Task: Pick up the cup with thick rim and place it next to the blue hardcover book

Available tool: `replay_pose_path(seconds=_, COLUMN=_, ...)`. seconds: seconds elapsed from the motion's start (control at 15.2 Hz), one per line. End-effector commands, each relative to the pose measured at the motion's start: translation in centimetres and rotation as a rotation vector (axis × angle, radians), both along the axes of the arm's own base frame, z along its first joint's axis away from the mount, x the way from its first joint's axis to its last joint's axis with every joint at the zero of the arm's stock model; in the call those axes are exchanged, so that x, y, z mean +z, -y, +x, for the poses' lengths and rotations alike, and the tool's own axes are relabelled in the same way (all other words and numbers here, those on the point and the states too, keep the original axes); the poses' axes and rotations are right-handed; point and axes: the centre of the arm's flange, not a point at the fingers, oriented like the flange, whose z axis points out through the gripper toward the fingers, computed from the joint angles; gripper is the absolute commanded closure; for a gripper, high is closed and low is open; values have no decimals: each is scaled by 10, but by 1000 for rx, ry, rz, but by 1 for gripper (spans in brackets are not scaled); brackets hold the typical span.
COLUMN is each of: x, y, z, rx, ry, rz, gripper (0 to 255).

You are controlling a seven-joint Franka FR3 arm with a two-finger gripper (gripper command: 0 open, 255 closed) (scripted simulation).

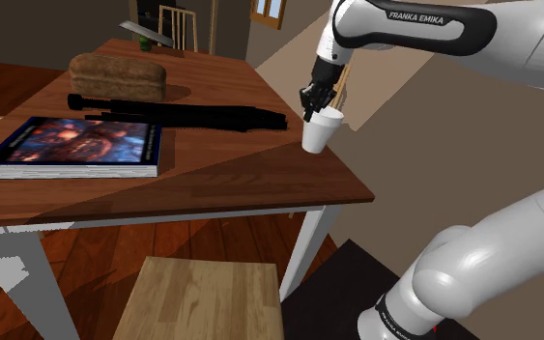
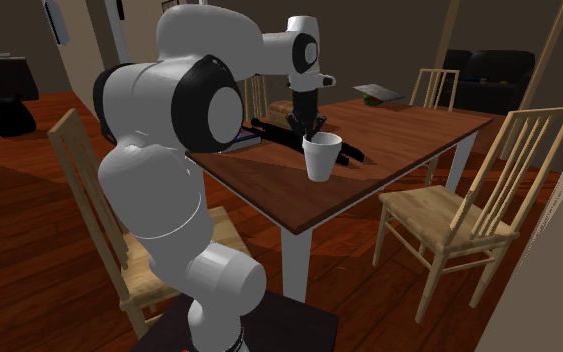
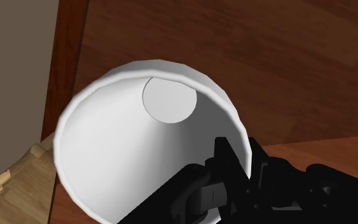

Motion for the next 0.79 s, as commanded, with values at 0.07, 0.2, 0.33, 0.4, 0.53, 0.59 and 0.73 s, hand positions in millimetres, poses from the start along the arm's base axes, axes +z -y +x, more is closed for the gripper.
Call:
replay_pose_path(seconds=0.07, x=15, y=-1, z=0, rx=0, ry=0, rz=0, gripper=255)
replay_pose_path(seconds=0.2, x=26, y=-1, z=0, rx=0, ry=0, rz=0, gripper=255)
replay_pose_path(seconds=0.33, x=36, y=-1, z=0, rx=0, ry=0, rz=0, gripper=255)
replay_pose_path(seconds=0.4, x=42, y=-1, z=0, rx=0, ry=0, rz=0, gripper=255)
replay_pose_path(seconds=0.53, x=52, y=-1, z=0, rx=0, ry=0, rz=0, gripper=255)
replay_pose_path(seconds=0.59, x=58, y=-1, z=0, rx=0, ry=0, rz=0, gripper=255)
replay_pose_path(seconds=0.73, x=68, y=-1, z=0, rx=0, ry=0, rz=0, gripper=255)
